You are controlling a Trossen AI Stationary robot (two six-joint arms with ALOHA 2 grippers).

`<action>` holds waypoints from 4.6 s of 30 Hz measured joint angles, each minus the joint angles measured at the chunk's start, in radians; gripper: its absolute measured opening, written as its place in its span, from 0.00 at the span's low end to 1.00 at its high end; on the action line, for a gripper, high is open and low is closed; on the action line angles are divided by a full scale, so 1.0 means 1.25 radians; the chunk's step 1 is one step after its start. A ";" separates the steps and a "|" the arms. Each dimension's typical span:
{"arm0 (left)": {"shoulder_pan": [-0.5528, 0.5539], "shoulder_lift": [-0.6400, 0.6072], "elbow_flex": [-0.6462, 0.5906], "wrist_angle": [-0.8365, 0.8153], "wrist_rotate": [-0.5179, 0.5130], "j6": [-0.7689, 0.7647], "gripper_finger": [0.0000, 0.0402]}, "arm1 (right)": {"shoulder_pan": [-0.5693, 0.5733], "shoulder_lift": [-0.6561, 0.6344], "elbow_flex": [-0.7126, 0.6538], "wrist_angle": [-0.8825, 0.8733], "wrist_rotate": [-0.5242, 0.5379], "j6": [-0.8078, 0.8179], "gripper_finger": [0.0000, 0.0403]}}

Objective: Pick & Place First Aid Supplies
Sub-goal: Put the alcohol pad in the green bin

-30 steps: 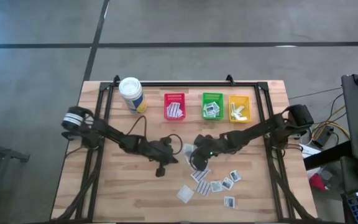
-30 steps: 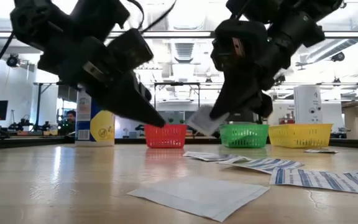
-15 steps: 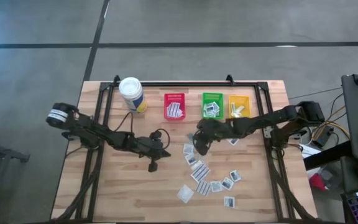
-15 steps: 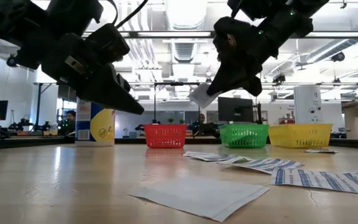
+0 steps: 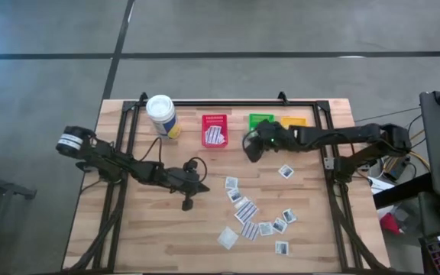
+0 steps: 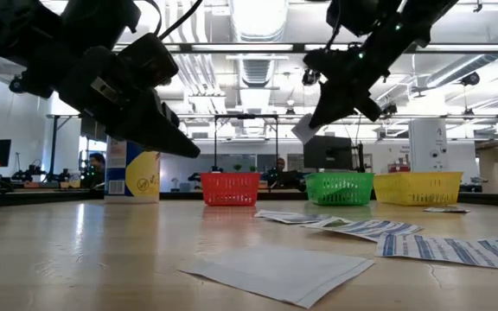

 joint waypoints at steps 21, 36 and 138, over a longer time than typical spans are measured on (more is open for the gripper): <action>0.001 0.001 0.000 0.002 -0.003 0.001 0.00 | -0.141 0.063 -0.007 -0.086 -0.044 0.064 0.02; 0.002 0.001 0.000 0.002 -0.009 0.002 0.00 | -0.170 0.101 -0.007 -0.097 -0.048 0.086 0.14; 0.129 0.380 0.176 -0.017 -0.113 -0.232 0.00 | 0.278 0.239 -0.009 0.187 0.033 0.322 0.28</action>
